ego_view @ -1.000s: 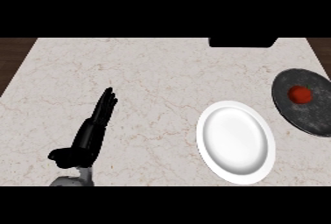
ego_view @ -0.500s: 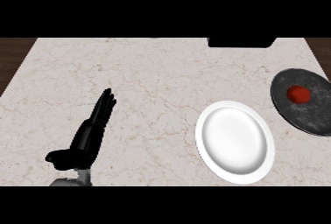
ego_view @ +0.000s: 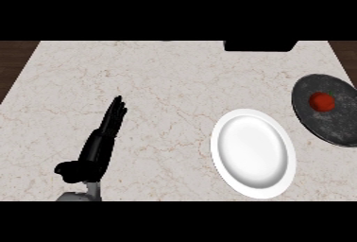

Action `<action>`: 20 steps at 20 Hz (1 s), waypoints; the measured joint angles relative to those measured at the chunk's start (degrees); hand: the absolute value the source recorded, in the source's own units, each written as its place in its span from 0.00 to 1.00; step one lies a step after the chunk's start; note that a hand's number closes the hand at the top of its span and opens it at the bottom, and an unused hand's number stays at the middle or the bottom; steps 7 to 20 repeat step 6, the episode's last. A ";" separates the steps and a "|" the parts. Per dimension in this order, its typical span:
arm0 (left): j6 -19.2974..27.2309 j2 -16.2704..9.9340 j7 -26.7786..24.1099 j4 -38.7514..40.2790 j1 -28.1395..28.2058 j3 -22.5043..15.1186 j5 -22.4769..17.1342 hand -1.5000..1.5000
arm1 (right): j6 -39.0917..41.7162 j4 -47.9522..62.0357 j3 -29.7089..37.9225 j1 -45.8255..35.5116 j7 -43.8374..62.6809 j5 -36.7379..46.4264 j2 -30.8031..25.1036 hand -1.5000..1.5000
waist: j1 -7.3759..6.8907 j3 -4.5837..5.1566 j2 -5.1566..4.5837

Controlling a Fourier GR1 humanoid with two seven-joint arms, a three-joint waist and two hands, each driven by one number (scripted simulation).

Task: Pick the bell pepper from the plate and place it in the pan

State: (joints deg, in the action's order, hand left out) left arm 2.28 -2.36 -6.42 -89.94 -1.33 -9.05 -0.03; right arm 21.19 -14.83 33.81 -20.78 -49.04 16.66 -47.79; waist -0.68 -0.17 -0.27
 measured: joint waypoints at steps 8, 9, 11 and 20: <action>-1.03 -0.81 0.70 -0.29 -0.84 1.24 -0.69 0.50 | -2.53 -0.19 -1.14 0.47 -1.78 -0.05 0.21 0.00 | -0.04 -0.03 -0.01; -1.03 -0.81 0.70 -0.29 -0.84 1.24 -0.69 0.50 | -2.53 -0.19 -1.14 0.47 -1.78 -0.05 0.21 0.00 | -0.04 -0.03 -0.01; -1.03 -0.81 0.70 -0.29 -0.84 1.24 -0.69 0.50 | -2.53 -0.19 -1.14 0.47 -1.78 -0.05 0.21 0.00 | -0.04 -0.03 -0.01; -1.03 -0.81 0.70 -0.29 -0.84 1.24 -0.69 0.50 | -2.53 -0.19 -1.14 0.47 -1.78 -0.05 0.21 0.00 | -0.04 -0.03 -0.01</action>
